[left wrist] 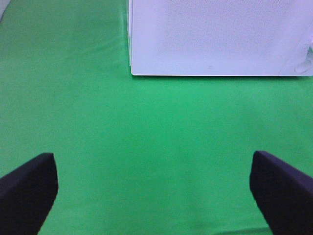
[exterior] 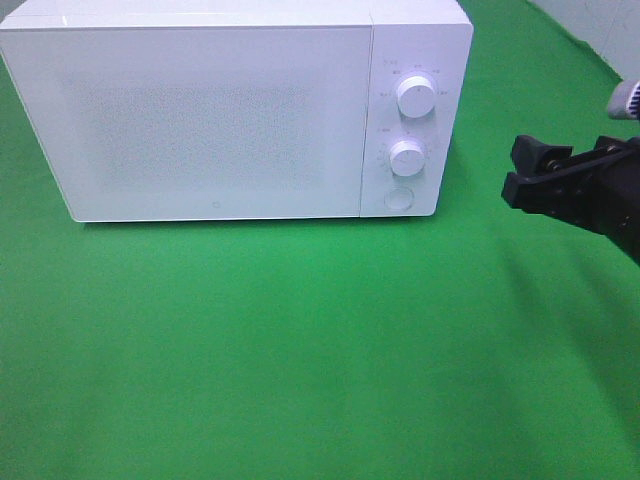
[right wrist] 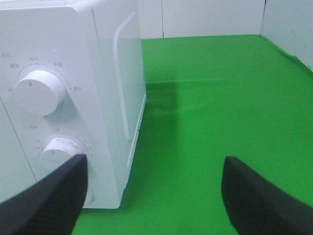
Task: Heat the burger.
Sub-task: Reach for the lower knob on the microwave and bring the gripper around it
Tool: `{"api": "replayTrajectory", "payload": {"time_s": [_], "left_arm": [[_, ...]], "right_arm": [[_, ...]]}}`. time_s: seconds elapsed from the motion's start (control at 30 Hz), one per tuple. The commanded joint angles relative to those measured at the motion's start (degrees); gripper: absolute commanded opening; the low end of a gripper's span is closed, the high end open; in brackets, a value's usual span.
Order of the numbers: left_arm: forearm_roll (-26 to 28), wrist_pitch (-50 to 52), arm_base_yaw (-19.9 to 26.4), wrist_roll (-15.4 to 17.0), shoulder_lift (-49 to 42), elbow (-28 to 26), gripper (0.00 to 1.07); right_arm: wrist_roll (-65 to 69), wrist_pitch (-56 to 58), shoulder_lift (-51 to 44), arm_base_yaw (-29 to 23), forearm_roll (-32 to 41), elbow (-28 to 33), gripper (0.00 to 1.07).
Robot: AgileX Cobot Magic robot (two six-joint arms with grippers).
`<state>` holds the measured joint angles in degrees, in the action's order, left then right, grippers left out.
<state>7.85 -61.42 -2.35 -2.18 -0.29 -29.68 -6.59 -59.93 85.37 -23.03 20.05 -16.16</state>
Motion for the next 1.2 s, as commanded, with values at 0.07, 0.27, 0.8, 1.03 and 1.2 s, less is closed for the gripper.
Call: {"api": "replayTrajectory", "payload": {"time_s": [0.07,0.27,0.8,1.03,1.2], "left_arm": [[0.2,0.3,0.1,-0.1,-0.8,0.3,1.00],[0.2,0.3,0.1,-0.1,-0.8,0.3,1.00],[0.2,0.3,0.1,-0.1,-0.8,0.3,1.00],[0.2,0.3,0.1,-0.1,-0.8,0.3,1.00],[0.2,0.3,0.1,-0.1,-0.8,0.3,1.00]], "right_arm": [[-3.5,-4.5,2.1,-5.3,6.0,-0.1,0.74],[-11.4,-5.4,6.8,-13.8,16.2,-3.9,0.74],[-21.1,-5.2,16.3,-23.2,32.0,-16.6,0.73],[-22.2,-4.6,21.4,-23.1,32.7,-21.2,0.73],[-21.8,-5.8,24.3,-23.1,32.8,-23.4,0.73]]}}
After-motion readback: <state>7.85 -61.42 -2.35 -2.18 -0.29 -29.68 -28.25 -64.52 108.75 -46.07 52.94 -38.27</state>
